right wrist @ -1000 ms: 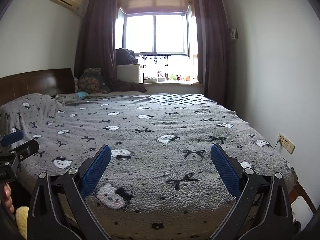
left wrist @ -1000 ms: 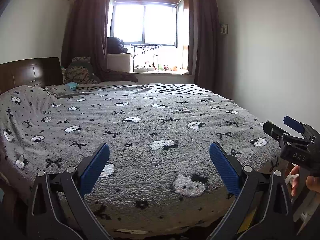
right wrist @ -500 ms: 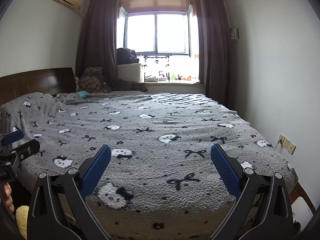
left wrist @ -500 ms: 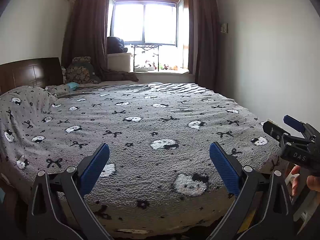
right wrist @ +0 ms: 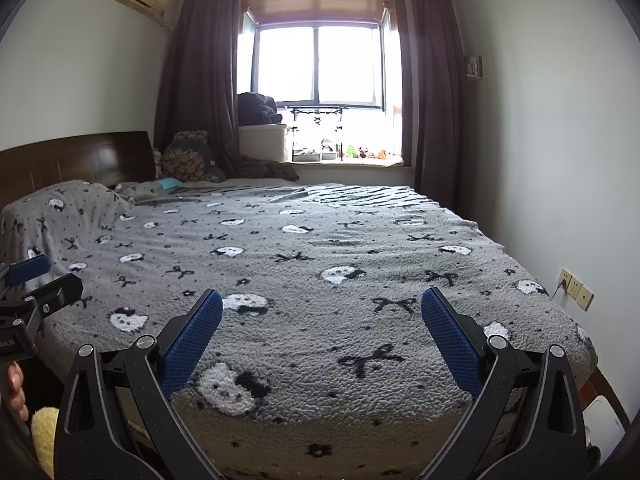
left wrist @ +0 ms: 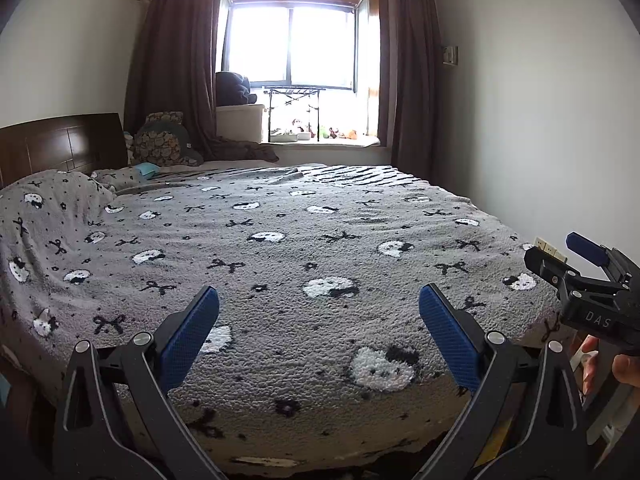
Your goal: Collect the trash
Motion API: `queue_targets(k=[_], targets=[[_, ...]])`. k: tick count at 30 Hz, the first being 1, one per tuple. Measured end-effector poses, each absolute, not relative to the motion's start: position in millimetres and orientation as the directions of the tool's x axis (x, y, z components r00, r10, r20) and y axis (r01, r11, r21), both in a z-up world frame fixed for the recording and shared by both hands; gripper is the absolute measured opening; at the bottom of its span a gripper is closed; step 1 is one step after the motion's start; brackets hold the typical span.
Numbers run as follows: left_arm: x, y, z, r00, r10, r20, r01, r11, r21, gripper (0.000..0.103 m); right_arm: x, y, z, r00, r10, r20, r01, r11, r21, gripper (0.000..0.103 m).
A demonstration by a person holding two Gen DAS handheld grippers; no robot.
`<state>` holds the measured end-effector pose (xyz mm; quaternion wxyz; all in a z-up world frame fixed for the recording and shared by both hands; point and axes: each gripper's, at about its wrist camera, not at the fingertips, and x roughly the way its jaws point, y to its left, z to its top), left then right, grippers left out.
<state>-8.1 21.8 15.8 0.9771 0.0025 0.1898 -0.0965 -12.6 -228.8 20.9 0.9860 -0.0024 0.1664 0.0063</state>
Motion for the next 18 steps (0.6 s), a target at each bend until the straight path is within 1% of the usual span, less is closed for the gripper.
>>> queue_targets(k=[9,18], targets=[[-7.5,22.7,15.5,0.910,-0.174,-0.376,0.177,0.984,-0.026,0.095,-12.1,-229.2,20.9,0.945,0.012,-0.328,-0.014,1.000,-0.003,0.100],[-12.9,27.3,21.1,0.925,-0.163,-0.344,0.156,0.987,-0.049,0.095,-11.6,-229.5,20.2,0.944,0.009,-0.329,-0.010,1.000,-0.003,0.100]])
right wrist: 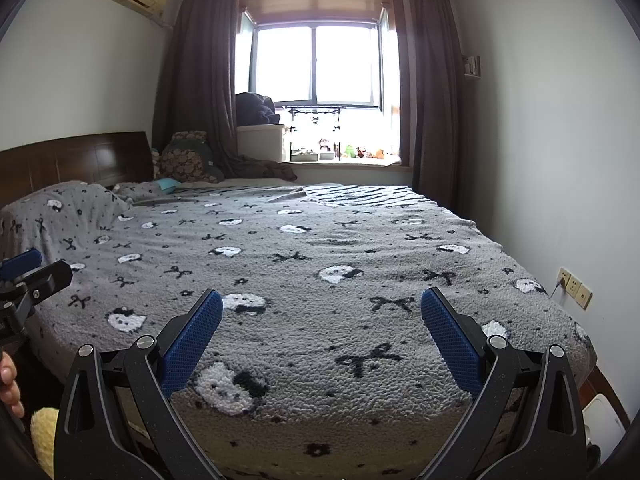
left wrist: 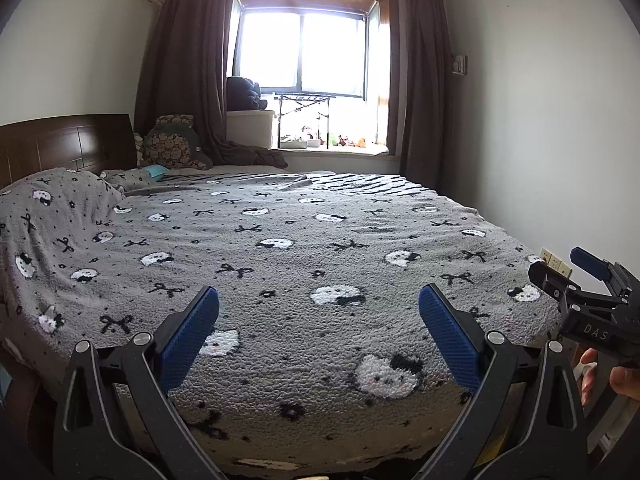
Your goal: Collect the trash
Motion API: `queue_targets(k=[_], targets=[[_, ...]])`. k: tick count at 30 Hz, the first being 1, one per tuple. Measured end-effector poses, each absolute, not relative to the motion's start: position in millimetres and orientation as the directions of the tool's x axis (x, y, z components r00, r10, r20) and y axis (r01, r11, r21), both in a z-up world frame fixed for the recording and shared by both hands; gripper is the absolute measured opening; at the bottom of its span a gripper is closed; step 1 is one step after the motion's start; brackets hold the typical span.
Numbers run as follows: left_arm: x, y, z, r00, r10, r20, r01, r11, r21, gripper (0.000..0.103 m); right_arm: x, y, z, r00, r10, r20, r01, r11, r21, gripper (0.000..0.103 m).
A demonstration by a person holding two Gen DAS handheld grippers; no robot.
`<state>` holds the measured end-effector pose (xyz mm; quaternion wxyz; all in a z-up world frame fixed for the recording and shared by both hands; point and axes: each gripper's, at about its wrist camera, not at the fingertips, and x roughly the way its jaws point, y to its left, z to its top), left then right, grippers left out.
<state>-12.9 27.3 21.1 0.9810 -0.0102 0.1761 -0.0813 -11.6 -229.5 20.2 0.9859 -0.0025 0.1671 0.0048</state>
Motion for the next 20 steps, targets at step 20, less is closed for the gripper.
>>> queue_targets(k=[20], targets=[[-12.4,33.7,23.3,0.928,-0.134,-0.348,0.123,0.991,-0.056,0.095,-13.4,-231.0,19.3,0.942,0.007,-0.335,-0.008,1.000,-0.001,0.100]])
